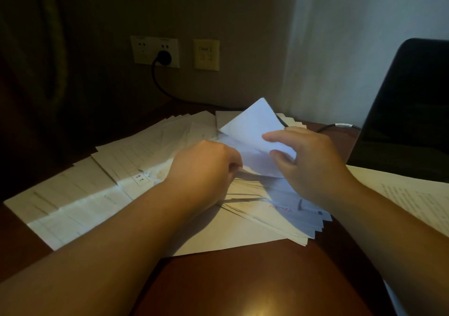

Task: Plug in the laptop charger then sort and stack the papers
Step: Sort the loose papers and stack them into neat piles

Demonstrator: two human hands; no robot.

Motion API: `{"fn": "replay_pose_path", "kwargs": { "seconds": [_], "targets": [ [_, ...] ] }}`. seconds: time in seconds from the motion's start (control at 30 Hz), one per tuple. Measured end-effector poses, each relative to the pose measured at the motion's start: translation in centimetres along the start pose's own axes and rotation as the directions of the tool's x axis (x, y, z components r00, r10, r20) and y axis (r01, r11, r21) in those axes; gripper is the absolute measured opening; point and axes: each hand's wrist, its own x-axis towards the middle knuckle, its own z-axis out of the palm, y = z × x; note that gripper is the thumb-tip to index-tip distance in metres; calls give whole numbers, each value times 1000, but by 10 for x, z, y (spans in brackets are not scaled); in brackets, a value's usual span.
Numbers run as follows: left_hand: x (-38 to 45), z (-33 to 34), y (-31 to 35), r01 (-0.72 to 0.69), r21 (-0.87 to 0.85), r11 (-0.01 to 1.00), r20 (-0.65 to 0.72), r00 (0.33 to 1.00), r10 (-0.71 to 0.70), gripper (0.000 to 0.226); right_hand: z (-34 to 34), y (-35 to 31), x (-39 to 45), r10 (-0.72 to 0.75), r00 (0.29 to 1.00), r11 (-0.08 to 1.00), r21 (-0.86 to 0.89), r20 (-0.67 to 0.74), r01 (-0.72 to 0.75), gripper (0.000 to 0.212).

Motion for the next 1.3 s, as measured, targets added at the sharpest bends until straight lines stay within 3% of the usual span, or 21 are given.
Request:
{"fn": "replay_pose_path", "kwargs": {
  "seconds": [0.23, 0.43, 0.6, 0.7, 0.87, 0.93, 1.13, 1.3],
  "targets": [
    [2, 0, 1, 69, -126, 990, -19, 997, -72, 21, 0, -4, 0, -62, 987, 998, 12, 145, 61, 38],
    [-2, 0, 3, 12, -262, 965, -256, 963, -81, 15, 1, -2, -1, -118, 965, 993, -5, 233, 122, 31],
    [-2, 0, 6, -11, -334, 942, -408, 903, -135, 22, -1, -3, -1, -132, 973, 990, -21, 190, 138, 28],
    [-1, -3, 6, 82, -346, 935, -339, 918, -207, 42, -2, -4, -2, -104, 987, 992, -54, 120, 111, 21],
    [-4, 5, 8, 149, -194, 970, -22, 987, -156, 47, -5, -10, -2, 56, 996, 998, 46, -66, -53, 66],
    [-3, 6, 8, 140, -116, 983, 25, 990, -138, 48, -5, -9, -1, 72, 990, 996, 58, -121, -65, 72],
    [-1, 7, 3, 121, -39, 992, 46, 992, -119, 36, -1, 2, 0, -55, 977, 998, -6, -204, 55, 39],
    [4, 7, 2, 80, -32, 996, 68, 995, -78, 25, -1, 1, 0, -35, 980, 999, -1, -198, 36, 34]
  ]
}}
